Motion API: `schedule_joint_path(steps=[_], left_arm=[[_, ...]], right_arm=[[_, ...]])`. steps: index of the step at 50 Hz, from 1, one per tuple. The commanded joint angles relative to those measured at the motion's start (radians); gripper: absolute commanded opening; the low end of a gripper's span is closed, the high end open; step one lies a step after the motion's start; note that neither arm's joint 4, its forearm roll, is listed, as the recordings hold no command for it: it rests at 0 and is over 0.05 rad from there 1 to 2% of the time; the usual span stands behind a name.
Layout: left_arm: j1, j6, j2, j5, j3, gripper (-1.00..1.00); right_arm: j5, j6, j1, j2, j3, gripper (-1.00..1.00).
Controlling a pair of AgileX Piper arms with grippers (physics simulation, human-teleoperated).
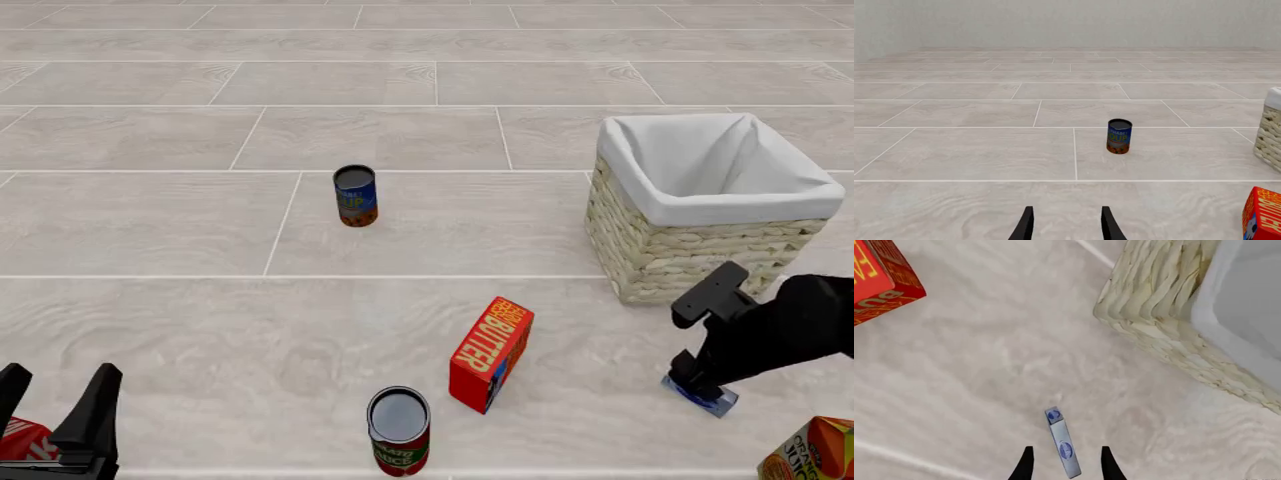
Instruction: Pick the cream cheese and place it in the basket.
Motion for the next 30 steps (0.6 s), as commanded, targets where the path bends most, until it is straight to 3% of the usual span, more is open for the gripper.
schedule_joint_path(steps=[1,17,30], left_arm=[[0.0,0.0,0.0,0.0,0.0,1.0],[0.0,0.0,0.0,0.0,0.0,1.0],[0.0,0.0,0.0,0.0,0.0,1.0]], right_arm=[[-0.038,-0.043,-0.035,0.042,0.02,1.0],[-0.089,-0.019,-0.019,0.099,0.035,1.0],[-0.157,-0.044,-0.03,0.164,0.068,1.0]])
